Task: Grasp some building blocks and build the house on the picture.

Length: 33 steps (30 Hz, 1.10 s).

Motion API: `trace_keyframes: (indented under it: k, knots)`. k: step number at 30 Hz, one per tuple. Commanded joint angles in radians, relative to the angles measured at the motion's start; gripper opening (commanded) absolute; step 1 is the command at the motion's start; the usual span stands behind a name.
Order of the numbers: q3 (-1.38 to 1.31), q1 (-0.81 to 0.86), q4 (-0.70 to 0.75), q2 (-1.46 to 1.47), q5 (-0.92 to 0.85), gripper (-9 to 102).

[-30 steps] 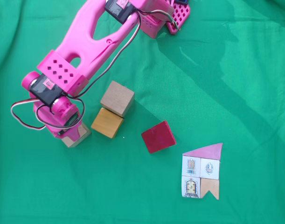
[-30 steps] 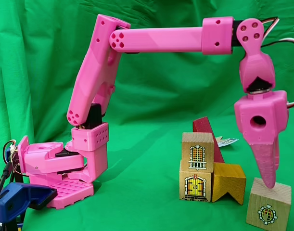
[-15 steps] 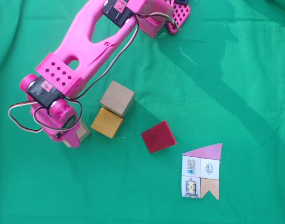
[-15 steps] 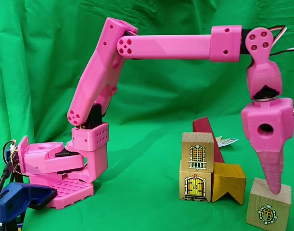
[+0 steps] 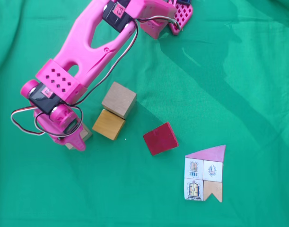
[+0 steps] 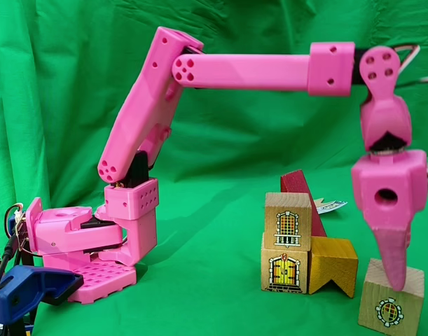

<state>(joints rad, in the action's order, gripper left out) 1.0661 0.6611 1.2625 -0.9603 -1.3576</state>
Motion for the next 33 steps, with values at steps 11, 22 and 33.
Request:
trace_keyframes:
  k: [11, 22, 33]
  knots:
    - [-0.037, -0.005, 0.006, 0.037, -0.005, 37]
    - [-0.037, -0.005, 0.008, 0.058, 0.002, 35]
    - [-0.037, -0.006, 0.006, 0.058, 0.006, 21]
